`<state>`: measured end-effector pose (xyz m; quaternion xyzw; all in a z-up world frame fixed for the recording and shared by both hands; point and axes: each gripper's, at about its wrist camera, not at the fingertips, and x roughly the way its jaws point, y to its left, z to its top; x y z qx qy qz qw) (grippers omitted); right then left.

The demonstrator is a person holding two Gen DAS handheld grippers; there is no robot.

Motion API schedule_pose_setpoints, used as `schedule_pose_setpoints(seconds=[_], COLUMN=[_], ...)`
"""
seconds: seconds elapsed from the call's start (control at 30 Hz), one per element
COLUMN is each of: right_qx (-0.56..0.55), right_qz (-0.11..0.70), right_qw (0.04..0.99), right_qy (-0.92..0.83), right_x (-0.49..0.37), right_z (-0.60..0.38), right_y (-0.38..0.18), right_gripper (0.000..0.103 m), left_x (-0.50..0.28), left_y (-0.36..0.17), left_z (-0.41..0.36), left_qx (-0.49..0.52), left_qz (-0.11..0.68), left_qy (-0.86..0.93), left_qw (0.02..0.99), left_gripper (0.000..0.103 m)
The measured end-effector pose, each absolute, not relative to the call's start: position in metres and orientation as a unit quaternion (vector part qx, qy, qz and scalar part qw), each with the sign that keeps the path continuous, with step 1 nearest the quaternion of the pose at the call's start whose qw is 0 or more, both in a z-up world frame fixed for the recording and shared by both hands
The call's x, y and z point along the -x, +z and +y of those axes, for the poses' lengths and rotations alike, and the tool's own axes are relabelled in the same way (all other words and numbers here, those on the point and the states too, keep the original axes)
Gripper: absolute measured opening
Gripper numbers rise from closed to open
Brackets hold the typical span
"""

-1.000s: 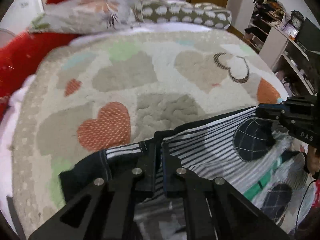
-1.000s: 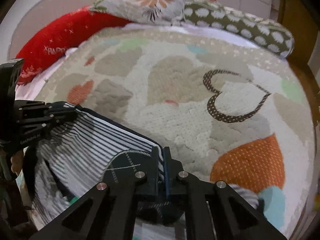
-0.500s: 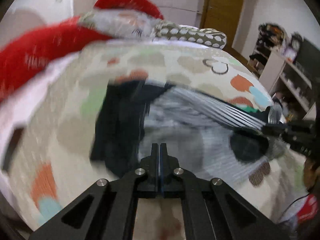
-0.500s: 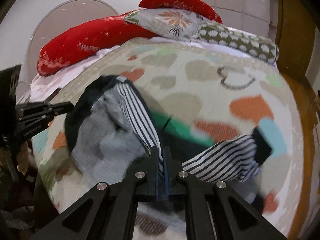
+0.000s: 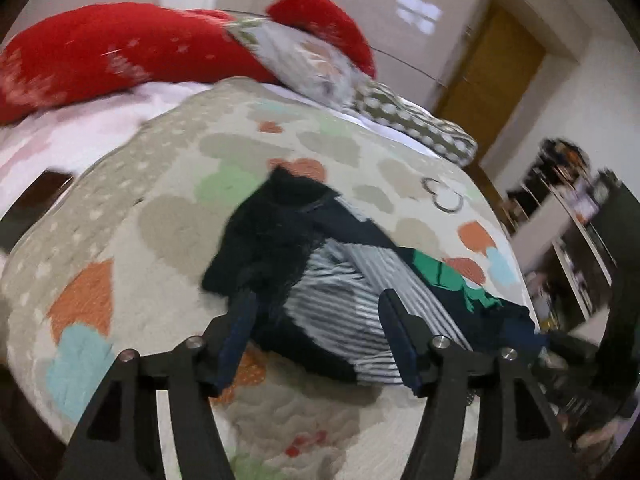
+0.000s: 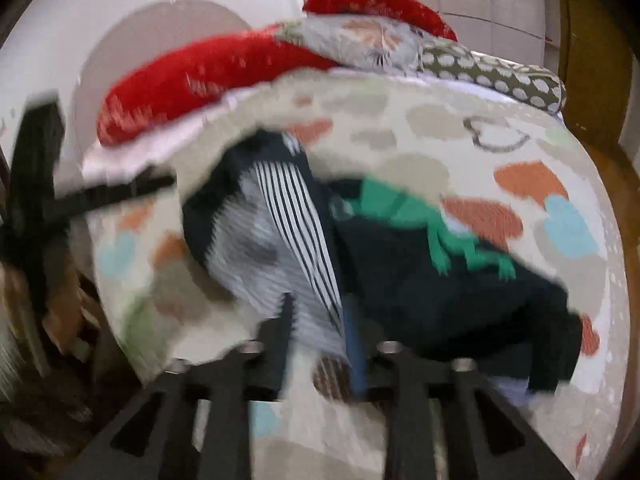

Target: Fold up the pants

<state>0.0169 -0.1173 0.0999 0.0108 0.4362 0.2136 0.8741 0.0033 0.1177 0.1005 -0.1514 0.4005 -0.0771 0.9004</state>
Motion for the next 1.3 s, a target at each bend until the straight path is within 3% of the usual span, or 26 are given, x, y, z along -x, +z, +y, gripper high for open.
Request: schedule_pose_setpoints(seconds=[0.03, 0.07, 0.47, 0.5, 0.53, 0.57, 0.83, 1.03, 1.1, 1.13, 1.17, 1.2, 1.23, 1.3], right_qx=[-0.019, -0.031, -0.113, -0.113, -0.112, -0.111, -0.041, 0.104, 0.174, 0.195, 0.207, 0.224, 0.239, 0.298], right_qz=[0.431, 0.426, 0.522, 0.523, 0.520, 0.520, 0.479, 0.498, 0.459, 0.443, 0.432, 0.412, 0.396, 0.365], right_qw=[0.876, 0.877, 0.812, 0.812, 0.814, 0.813, 0.819, 0.789, 0.812, 0.818, 0.822, 0.830, 0.836, 0.841], right_qy=[0.216, 0.221, 0.235, 0.234, 0.233, 0.238, 0.314, 0.345, 0.316, 0.310, 0.307, 0.301, 0.296, 0.266], right_x=[-0.024, -0.039, -0.218, -0.223, -0.226, -0.227, -0.163, -0.103, -0.081, -0.073, -0.067, -0.059, -0.055, -0.048], right_z=[-0.115, -0.111, -0.026, -0.021, -0.017, -0.012, 0.039, 0.103, 0.117, 0.122, 0.125, 0.130, 0.132, 0.146], right_y=[0.106, 0.113, 0.063, 0.061, 0.061, 0.061, 0.094, 0.065, 0.067, 0.070, 0.071, 0.073, 0.073, 0.063], right_gripper=[0.053, 0.058, 0.059, 0.055, 0.024, 0.004, 0.003, 0.005, 0.010, 0.028, 0.059, 0.070, 0.076, 0.075], left_x=[0.004, 0.011, 0.047, 0.047, 0.047, 0.047, 0.050, 0.063, 0.065, 0.065, 0.065, 0.066, 0.066, 0.068], left_y=[0.098, 0.095, 0.070, 0.068, 0.065, 0.061, 0.052, 0.063, 0.062, 0.061, 0.059, 0.057, 0.057, 0.056], left_z=[0.122, 0.126, 0.202, 0.207, 0.213, 0.218, 0.240, 0.252, 0.255, 0.257, 0.259, 0.260, 0.260, 0.261], left_qx=[0.161, 0.172, 0.243, 0.248, 0.256, 0.265, 0.300, 0.299, 0.303, 0.305, 0.308, 0.312, 0.314, 0.316], left_qz=[0.399, 0.396, 0.386, 0.386, 0.387, 0.388, 0.385, 0.366, 0.367, 0.367, 0.368, 0.369, 0.370, 0.370], left_qy=[-0.067, -0.062, -0.027, -0.025, -0.023, -0.021, -0.008, 0.000, 0.000, 0.000, 0.000, -0.001, -0.002, -0.004], left_qw=[0.900, 0.900, 0.890, 0.888, 0.886, 0.883, 0.873, 0.881, 0.880, 0.879, 0.877, 0.875, 0.874, 0.874], left_gripper=[0.062, 0.062, 0.063, 0.063, 0.063, 0.063, 0.063, 0.063, 0.063, 0.063, 0.063, 0.063, 0.063, 0.063])
